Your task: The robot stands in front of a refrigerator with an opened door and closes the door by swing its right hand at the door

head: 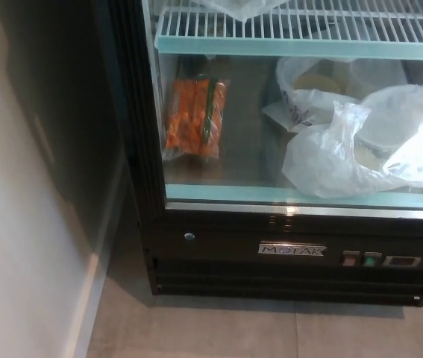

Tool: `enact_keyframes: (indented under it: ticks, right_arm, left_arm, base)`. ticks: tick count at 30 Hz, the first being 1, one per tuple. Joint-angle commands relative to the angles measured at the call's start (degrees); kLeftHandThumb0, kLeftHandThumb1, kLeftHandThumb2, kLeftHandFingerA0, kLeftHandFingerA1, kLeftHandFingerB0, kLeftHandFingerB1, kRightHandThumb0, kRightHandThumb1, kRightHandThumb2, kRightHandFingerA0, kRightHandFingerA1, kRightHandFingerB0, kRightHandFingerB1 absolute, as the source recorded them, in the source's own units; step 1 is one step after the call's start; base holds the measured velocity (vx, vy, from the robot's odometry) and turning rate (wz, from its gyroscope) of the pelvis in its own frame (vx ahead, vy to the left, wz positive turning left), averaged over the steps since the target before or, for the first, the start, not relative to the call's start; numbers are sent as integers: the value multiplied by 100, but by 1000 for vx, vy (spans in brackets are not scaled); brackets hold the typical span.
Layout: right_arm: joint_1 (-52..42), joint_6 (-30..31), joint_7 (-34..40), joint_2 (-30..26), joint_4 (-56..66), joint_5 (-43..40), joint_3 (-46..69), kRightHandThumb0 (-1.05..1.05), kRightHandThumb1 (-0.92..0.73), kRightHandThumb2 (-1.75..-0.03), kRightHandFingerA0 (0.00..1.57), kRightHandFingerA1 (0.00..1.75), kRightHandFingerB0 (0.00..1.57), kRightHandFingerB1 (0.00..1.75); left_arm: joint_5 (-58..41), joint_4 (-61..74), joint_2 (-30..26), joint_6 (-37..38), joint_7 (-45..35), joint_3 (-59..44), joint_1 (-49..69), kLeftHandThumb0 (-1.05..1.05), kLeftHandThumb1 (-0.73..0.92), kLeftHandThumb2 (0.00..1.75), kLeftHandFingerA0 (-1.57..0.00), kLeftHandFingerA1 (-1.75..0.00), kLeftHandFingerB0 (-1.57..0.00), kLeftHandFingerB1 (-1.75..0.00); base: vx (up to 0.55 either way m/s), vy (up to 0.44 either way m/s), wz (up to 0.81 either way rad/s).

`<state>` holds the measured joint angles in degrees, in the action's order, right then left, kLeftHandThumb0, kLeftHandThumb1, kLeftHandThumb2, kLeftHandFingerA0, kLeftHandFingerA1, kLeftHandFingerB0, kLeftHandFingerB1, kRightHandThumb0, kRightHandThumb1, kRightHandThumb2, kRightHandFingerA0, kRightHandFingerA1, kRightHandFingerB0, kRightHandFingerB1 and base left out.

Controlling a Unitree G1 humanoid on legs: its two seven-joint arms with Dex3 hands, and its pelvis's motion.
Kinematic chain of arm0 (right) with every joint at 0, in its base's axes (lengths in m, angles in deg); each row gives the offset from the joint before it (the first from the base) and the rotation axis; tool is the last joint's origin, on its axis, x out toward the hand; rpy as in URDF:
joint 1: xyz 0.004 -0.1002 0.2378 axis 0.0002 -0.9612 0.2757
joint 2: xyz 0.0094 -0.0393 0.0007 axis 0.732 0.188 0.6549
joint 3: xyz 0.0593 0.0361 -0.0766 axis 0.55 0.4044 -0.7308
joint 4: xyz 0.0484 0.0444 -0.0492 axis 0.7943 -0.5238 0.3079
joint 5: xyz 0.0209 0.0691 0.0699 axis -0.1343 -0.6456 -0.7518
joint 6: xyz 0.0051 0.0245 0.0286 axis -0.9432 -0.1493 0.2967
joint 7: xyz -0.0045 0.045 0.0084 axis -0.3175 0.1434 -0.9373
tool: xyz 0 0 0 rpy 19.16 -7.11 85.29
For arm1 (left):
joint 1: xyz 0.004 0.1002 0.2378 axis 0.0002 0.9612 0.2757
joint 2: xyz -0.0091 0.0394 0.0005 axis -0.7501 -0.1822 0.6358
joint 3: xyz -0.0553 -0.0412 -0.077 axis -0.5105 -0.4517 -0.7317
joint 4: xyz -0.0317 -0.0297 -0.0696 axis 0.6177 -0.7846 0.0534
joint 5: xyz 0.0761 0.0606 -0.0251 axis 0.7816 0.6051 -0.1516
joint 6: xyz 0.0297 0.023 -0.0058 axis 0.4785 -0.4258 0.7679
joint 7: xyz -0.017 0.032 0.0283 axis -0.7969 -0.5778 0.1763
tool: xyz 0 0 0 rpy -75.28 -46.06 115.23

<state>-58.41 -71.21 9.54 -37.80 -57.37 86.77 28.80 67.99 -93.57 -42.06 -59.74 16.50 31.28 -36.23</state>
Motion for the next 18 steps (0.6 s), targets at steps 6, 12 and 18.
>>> enact_keyframes:
  ticks: [6,12,18]
  right_arm:
    - [616,13,-222,149,-851,-204,-143,-59,-60,-92,25,46,30,48]
    - [698,15,-268,164,-997,-258,-174,-59,-60,-92,25,46,31,48]
    - [813,110,-227,215,-1157,-227,-251,-59,-59,-91,26,47,31,48]
  left_arm:
    - [33,-147,-210,188,143,-107,77,-62,66,97,-35,-51,-36,-50]
    - [29,-135,-212,150,97,-110,57,-62,65,97,-33,-51,-37,-50]
    - [61,-186,-225,205,122,-90,-26,-58,63,97,-39,-54,-33,-49]
  base:
    - [0,0,0]
    - [0,0,0]
    - [0,0,0]
